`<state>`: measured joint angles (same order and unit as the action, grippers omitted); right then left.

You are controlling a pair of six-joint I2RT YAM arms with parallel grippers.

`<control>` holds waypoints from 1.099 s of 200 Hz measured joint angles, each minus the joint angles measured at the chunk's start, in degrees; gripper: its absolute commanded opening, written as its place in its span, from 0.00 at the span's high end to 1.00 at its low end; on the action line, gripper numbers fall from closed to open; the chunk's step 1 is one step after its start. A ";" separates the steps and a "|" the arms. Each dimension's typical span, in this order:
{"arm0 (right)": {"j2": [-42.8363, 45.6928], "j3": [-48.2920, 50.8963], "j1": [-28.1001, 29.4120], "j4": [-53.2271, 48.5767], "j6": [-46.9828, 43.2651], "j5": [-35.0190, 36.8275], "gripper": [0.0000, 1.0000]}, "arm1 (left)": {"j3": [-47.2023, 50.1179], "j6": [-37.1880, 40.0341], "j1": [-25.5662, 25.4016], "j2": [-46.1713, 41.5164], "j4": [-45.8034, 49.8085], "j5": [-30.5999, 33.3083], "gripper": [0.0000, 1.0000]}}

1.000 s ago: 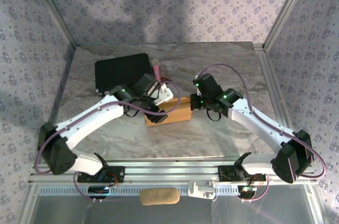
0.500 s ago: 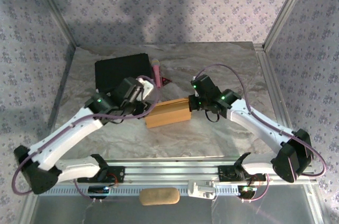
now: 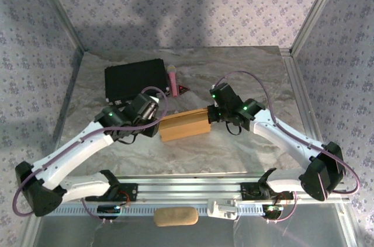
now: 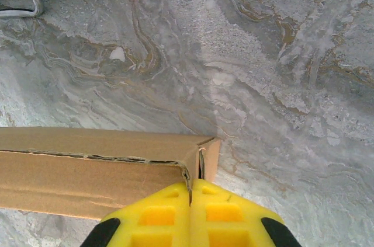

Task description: Fold the paper box

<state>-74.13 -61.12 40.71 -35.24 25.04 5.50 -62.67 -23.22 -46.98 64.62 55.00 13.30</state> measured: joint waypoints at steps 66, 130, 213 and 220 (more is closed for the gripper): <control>0.00 -0.04 0.11 -0.15 0.02 0.33 1.00 | -0.07 -1.46 0.00 2.38 -2.71 -0.04 0.77; 0.00 -0.04 0.11 -0.15 0.00 0.33 1.00 | -0.07 -1.84 0.00 4.87 -4.20 -0.66 0.86; 0.00 -0.04 0.33 -0.31 0.02 1.20 1.00 | -0.07 -6.47 0.00 4.87 -4.96 -2.05 0.99; 0.00 -0.04 0.33 -0.35 0.04 1.27 1.00 | -0.07 -7.10 0.00 4.92 -5.07 -2.19 0.99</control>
<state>-74.13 -61.17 41.04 -35.59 25.08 6.76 -62.74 -30.33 -46.98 69.54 49.93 11.11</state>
